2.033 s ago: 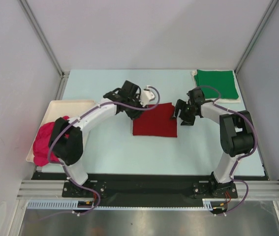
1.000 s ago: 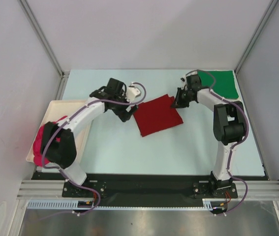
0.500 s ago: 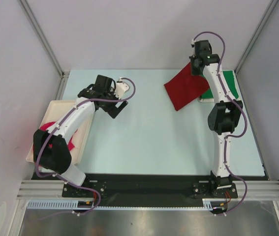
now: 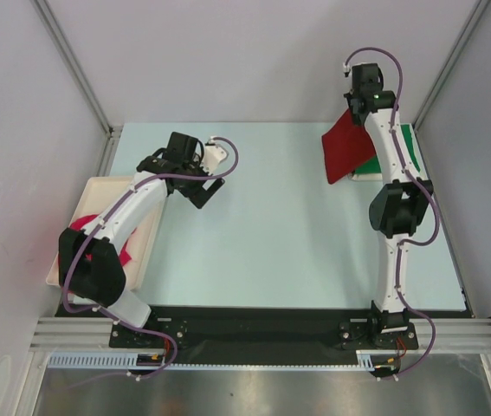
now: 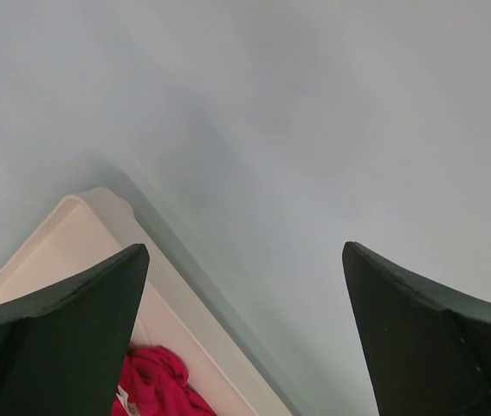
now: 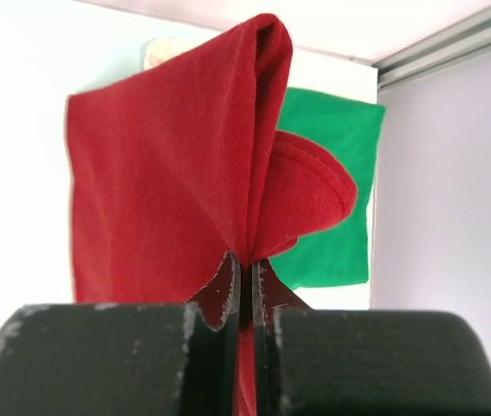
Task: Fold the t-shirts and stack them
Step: Neatly place the folded tshirt to the corner
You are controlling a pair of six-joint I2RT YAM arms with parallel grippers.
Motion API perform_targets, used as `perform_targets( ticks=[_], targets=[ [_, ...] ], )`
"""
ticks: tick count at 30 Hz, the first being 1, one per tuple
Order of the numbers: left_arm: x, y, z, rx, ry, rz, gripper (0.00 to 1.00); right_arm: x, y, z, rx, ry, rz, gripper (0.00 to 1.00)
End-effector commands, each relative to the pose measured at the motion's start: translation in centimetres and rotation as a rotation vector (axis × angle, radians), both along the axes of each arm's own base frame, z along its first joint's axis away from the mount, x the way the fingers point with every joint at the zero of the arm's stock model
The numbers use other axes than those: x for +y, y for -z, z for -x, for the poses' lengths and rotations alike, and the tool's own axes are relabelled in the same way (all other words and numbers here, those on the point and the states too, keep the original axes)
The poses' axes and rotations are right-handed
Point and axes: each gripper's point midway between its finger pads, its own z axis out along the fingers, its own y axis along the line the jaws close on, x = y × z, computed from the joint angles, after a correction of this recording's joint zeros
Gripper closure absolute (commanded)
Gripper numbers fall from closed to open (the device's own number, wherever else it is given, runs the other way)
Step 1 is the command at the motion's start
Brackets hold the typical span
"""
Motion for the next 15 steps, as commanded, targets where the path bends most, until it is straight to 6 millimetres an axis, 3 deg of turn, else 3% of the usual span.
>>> perform_targets(
  ticks=[1, 8, 9, 15],
  targets=[
    [0.3, -1.2, -0.3, -0.042, 0.0, 0.0, 0.0, -1.7, -10.2, 0.7, -0.228, -0.027, -0.006, 1.0],
    [0.9, -1.0, -0.4, -0.048, -0.017, -0.028, 0.0, -4.2, -8.4, 0.2, -0.192, -0.031, -0.042, 1.0],
    [0.9, -1.1, -0.5, -0.049, -0.018, -0.029, 0.0, -6.0, -8.2, 0.1, -0.191, -0.002, -0.05, 1.0],
    [1.3, -0.6, -0.4, -0.044, -0.026, -0.045, 0.0, -9.4, -5.4, -1.4, -0.18, 0.042, -0.071, 1.0]
  ],
)
